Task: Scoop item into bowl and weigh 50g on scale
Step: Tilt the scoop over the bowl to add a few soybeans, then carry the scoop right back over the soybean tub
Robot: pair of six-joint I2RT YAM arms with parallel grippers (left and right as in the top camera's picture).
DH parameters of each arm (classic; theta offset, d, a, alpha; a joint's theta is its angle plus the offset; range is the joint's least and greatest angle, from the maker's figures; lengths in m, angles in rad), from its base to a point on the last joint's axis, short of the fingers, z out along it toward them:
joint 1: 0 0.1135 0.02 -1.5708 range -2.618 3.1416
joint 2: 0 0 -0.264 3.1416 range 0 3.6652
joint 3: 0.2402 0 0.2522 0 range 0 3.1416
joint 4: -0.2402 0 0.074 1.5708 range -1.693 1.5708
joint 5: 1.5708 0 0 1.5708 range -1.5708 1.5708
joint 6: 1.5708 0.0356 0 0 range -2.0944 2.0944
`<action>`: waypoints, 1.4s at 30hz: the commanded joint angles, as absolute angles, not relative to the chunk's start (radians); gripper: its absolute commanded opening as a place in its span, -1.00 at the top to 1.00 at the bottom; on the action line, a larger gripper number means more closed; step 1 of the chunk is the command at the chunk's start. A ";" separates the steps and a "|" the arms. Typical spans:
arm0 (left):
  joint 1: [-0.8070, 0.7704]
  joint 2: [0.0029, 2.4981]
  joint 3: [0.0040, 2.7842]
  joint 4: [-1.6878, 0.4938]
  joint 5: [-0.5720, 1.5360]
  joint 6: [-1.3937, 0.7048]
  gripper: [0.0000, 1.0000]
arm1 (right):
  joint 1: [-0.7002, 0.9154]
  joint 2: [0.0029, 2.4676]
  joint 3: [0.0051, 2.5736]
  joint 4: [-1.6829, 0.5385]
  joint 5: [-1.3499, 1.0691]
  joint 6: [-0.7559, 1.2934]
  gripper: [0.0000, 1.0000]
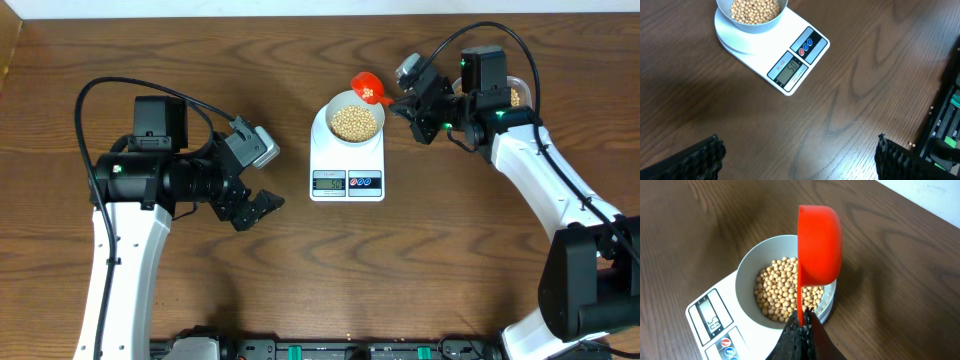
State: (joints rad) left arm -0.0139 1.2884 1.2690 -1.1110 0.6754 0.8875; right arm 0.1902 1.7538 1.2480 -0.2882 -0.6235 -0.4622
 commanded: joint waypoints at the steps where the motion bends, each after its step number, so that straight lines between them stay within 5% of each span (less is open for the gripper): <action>1: -0.010 1.287 1.284 -1.114 0.688 0.886 -0.96 | 0.198 1.742 1.245 -0.288 -0.627 -0.468 0.98; 25: -0.010 1.287 1.284 -1.114 0.688 0.886 -0.96 | 0.160 1.741 1.245 -0.279 -0.710 -0.284 0.98; 42: -0.010 1.287 1.284 -1.114 0.688 0.886 -0.96 | -0.107 1.683 1.245 -0.363 -0.700 -0.266 0.98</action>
State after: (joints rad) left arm -0.0139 1.2884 1.2690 -1.1110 0.6754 0.8875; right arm -0.0589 1.7168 1.2480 -0.3321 -0.6922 -0.2768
